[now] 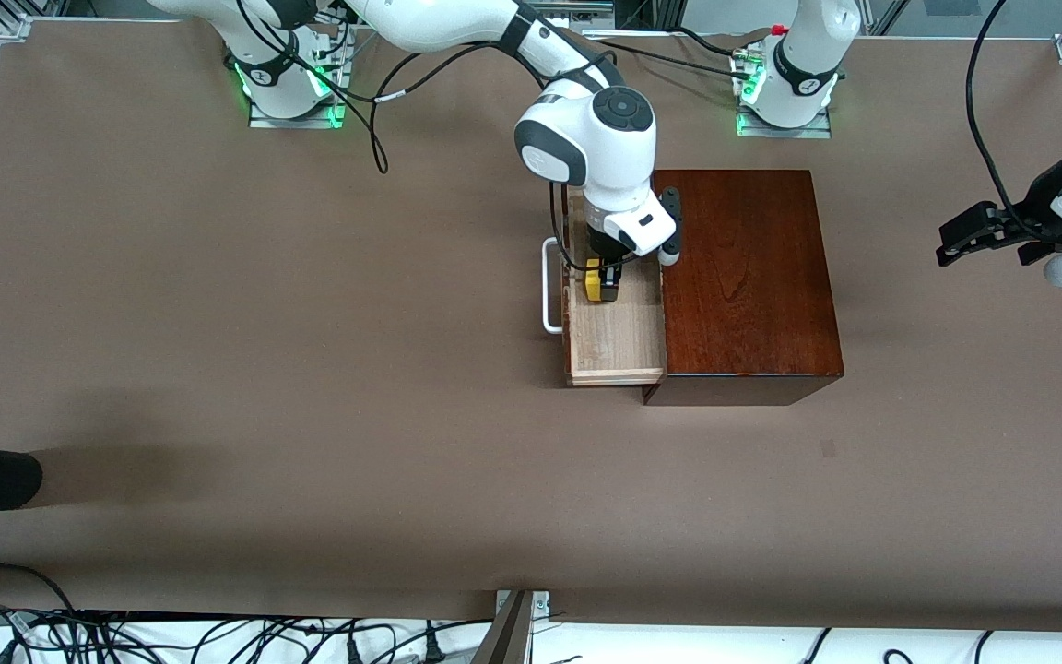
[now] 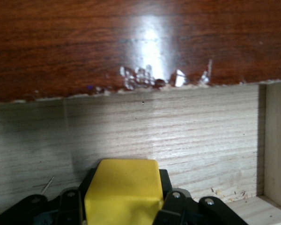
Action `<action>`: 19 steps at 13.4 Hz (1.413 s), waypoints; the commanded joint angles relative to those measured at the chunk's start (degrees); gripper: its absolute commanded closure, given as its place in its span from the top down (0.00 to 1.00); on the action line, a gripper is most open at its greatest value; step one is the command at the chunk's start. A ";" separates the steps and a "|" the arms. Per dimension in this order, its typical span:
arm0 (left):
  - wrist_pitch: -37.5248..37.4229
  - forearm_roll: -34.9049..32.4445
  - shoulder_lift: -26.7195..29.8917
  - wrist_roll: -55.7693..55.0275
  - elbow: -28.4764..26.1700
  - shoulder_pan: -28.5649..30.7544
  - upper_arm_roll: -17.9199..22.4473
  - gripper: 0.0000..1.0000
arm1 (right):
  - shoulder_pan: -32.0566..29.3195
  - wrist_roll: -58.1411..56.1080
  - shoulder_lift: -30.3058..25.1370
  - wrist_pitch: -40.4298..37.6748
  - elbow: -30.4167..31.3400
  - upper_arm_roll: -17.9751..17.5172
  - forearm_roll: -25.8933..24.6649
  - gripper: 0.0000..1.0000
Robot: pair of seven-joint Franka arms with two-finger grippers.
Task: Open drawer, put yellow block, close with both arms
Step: 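Lower the cube into the drawer and open the right gripper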
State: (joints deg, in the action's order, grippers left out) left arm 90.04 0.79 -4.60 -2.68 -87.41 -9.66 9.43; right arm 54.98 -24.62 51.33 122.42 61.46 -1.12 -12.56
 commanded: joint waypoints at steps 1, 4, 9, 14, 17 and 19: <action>-0.92 -0.88 -0.94 0.66 1.89 0.08 -0.02 1.00 | 0.48 -0.17 2.19 1.15 -1.52 0.33 -1.06 0.29; -1.01 -0.88 -0.94 0.66 1.89 0.08 -0.02 1.00 | 0.40 0.10 2.89 2.65 -1.52 0.33 -1.06 0.31; -0.92 -0.88 -0.85 0.66 1.89 0.08 -0.02 1.00 | 0.39 0.27 2.19 1.51 -1.60 0.33 -0.80 1.00; -0.92 -0.88 -0.94 0.66 1.89 0.08 -0.02 1.00 | 0.39 0.01 -1.67 -9.64 -2.75 -0.20 -0.36 1.00; -0.92 -0.79 -0.94 0.66 1.89 0.08 -0.02 1.00 | 0.39 -0.08 -2.47 -15.17 -6.51 -1.69 -0.18 1.00; -0.92 -0.70 -0.94 0.66 1.89 0.08 -0.02 1.00 | 0.13 -0.17 -3.86 -17.90 -7.49 -1.95 -0.18 1.00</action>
State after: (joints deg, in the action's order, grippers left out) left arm 90.04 0.79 -4.70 -2.68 -87.36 -9.66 9.43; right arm 55.35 -24.62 48.35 107.40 55.41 -2.50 -12.91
